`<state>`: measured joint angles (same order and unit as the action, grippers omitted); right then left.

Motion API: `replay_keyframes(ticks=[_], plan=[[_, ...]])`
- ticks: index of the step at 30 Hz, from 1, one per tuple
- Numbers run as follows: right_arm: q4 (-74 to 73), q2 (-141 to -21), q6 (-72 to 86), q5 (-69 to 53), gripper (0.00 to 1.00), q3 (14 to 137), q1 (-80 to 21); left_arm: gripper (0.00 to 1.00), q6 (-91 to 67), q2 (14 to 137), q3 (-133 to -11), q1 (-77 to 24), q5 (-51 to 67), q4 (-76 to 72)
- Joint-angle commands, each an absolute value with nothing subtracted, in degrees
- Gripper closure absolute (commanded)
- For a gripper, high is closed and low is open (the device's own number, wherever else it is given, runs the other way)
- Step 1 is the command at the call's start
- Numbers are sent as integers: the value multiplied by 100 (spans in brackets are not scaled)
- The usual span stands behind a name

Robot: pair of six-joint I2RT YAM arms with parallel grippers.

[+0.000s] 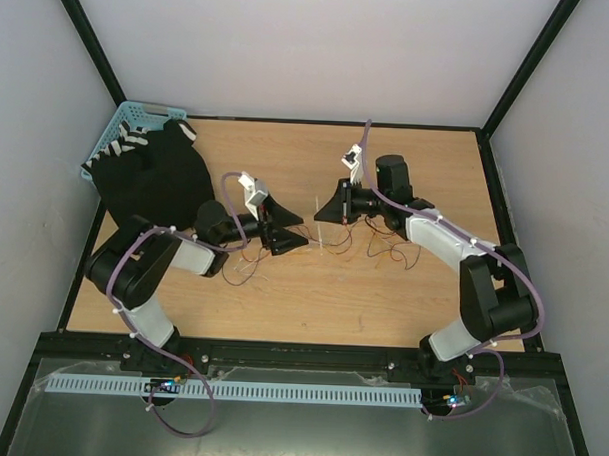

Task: Zip-tie the wires
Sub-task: Tie the cable at the center of the board.

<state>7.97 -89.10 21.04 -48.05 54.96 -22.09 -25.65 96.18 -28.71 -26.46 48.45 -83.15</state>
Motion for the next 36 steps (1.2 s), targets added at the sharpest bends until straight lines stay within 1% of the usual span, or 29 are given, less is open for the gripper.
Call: replay_keyframes(ticks=[1,5,8,11,18,25,30,36], plan=[[1008,-8646,2302,-4820,100,5543,-2199,27,-3171,9940,-3149,-2849,5308,-8481],[998,-8602,2303,-4914,100,5502,-2193,32,-2964,10155,-3366,-3135,5133,-8481],[991,-8596,2320,-4958,100,5493,-2197,40,-2832,10270,-3465,-3302,4911,-8481],[998,-8581,2320,-4993,100,5480,-2196,47,-2732,10356,-3477,-3344,4720,-8481],[1058,-8492,2320,-5018,100,5401,-2197,59,-2375,10375,-3369,-3332,4212,-8481],[1029,-8460,2320,-5001,100,5405,-2197,62,-2149,10061,-3087,-3241,4097,-8481],[991,-8420,2320,-4966,100,5410,-2198,70,-2097,9949,-2937,-3133,4044,-8481],[990,-8424,2320,-4963,100,5397,-2197,69,-2287,10101,-3159,-3135,4146,-8481]])
